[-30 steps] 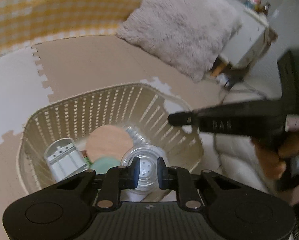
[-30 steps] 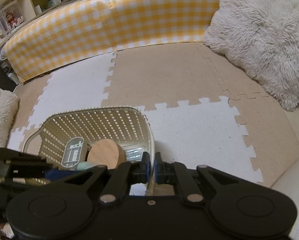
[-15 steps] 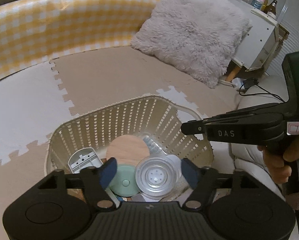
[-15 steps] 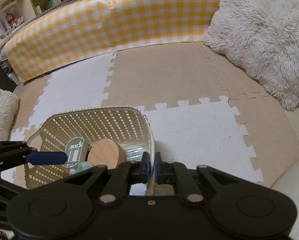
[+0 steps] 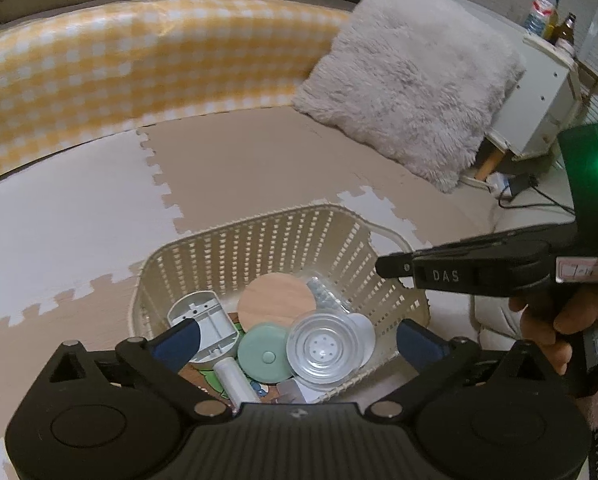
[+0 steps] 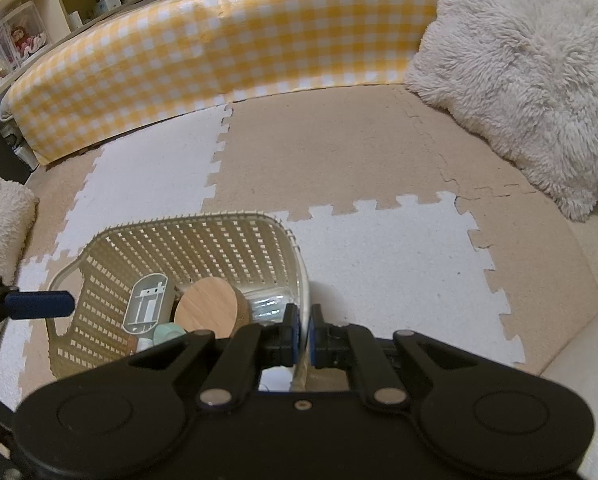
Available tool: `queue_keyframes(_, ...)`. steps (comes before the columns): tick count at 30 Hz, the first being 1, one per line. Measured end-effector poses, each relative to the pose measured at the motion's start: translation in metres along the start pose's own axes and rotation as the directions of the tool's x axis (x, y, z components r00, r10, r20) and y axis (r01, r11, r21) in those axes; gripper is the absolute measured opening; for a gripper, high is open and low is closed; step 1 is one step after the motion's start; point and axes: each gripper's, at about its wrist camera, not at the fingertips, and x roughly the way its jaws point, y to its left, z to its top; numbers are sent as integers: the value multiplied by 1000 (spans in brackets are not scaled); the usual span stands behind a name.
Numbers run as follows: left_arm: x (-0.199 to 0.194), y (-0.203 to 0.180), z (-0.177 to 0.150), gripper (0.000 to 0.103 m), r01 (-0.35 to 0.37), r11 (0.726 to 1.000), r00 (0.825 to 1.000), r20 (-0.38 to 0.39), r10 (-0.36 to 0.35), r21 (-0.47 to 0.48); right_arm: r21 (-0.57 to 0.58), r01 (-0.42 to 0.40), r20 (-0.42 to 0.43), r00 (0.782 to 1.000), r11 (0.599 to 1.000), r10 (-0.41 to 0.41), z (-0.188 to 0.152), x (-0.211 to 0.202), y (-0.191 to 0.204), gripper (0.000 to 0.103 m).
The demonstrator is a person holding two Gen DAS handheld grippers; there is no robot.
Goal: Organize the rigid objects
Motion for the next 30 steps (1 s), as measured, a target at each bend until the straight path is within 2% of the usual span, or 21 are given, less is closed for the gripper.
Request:
queue_keyframes(3,-8,3,-1,103,-22,999,1000,19,22,-30,-6,10,0,1000,1000,-10,-1,-3,2,7)
queue_keyframes(7,-24,8,-1,103,-53,996,997,49,56,-66,-33,7,36,999,999,-6,-1,-19,9,22)
queue_keyframes(11,-45,10,0,103,-90,991,991,95,99,-100,-33,6,82,997,999,-3,-4,-39,13,27)
queue_keyframes(12,-51,10,-1,103,-96,990,988,107,108,-106,-30,3,93,996,1000,0,-5,-45,14,29)
queue_keyframes(14,-62,9,-2,103,-116,986,983,127,131,-120,-27,17,118,993,999,-13,-6,-56,17,40)
queue_keyframes(16,-74,7,-5,103,-149,980,975,144,168,-132,-37,36,144,989,999,-30,-6,-69,22,44)
queue_keyframes(21,-105,3,-15,103,-200,966,956,184,229,-166,-52,16,206,979,998,-5,-12,-107,34,55)
queue_keyframes(24,-124,-2,-24,103,-234,957,943,197,266,-173,-72,8,243,970,997,9,-20,-130,41,67)
queue_keyframes(26,-137,-5,-31,103,-244,954,937,213,278,-173,-84,6,269,963,996,17,-26,-145,47,74)
queue_keyframes(30,-157,-10,-46,103,-230,956,936,228,268,-179,-95,16,310,951,995,14,-39,-168,53,81)
